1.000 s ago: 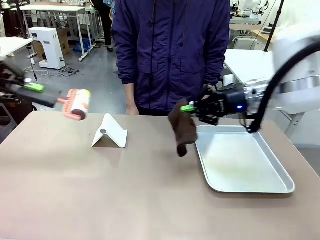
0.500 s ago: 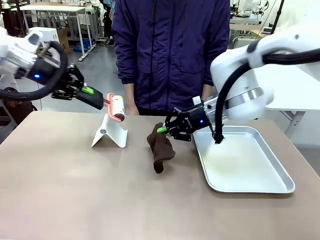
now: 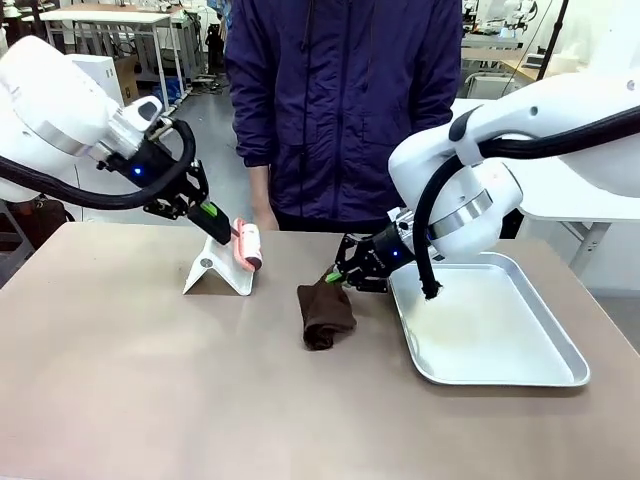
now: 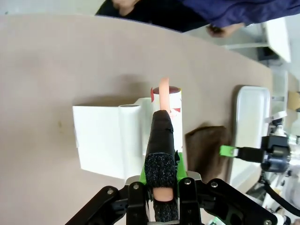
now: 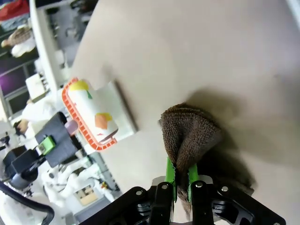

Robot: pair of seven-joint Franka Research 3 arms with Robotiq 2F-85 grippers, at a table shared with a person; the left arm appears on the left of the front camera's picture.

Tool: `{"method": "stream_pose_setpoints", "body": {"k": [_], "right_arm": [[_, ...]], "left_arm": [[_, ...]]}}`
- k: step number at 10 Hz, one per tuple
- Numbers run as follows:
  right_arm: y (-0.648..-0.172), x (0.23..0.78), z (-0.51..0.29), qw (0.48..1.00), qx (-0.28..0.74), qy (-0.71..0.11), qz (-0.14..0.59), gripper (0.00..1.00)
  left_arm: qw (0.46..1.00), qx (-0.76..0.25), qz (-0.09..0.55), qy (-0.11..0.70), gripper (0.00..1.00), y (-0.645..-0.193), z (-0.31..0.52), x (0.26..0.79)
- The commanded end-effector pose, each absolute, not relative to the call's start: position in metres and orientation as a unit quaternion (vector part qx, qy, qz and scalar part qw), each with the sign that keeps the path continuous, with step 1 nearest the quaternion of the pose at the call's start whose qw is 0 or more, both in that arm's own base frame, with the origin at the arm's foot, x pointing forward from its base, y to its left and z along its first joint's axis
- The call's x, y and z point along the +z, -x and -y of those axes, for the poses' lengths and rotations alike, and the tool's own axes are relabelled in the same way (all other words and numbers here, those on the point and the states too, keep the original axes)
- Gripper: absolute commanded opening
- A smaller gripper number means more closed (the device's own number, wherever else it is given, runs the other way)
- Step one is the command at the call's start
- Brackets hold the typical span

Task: Clean the surface of the table.
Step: Return the Lint Roller and towel to their original positions.

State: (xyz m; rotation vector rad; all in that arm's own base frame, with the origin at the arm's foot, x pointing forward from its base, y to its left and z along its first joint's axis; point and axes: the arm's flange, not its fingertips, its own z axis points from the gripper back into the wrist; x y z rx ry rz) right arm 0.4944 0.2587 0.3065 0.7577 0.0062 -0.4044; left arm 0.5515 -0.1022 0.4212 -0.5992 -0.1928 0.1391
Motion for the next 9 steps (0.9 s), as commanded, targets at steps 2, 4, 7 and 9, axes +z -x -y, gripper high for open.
{"method": "stream_pose_setpoints", "body": {"k": [2,4,7,9], "right_arm": [[-0.509,0.308,-0.253,0.928,-0.219,-0.3,-0.004,0.12],[-0.501,0.301,-0.247,0.924,-0.206,-0.324,-0.002,0.12],[-0.501,0.301,-0.247,0.924,-0.206,-0.324,-0.002,0.12],[-0.501,0.301,-0.247,0.924,-0.206,-0.324,-0.002,0.12]], "left_arm": [[0.958,0.057,0.057,0.274,0.22,-0.558,0.117,0.423],[0.961,0.043,0.056,0.267,0.22,-0.557,0.12,0.42],[0.96,0.043,0.056,0.272,0.22,-0.554,0.119,0.415],[0.96,0.043,0.056,0.272,0.22,-0.554,0.119,0.415]]}}
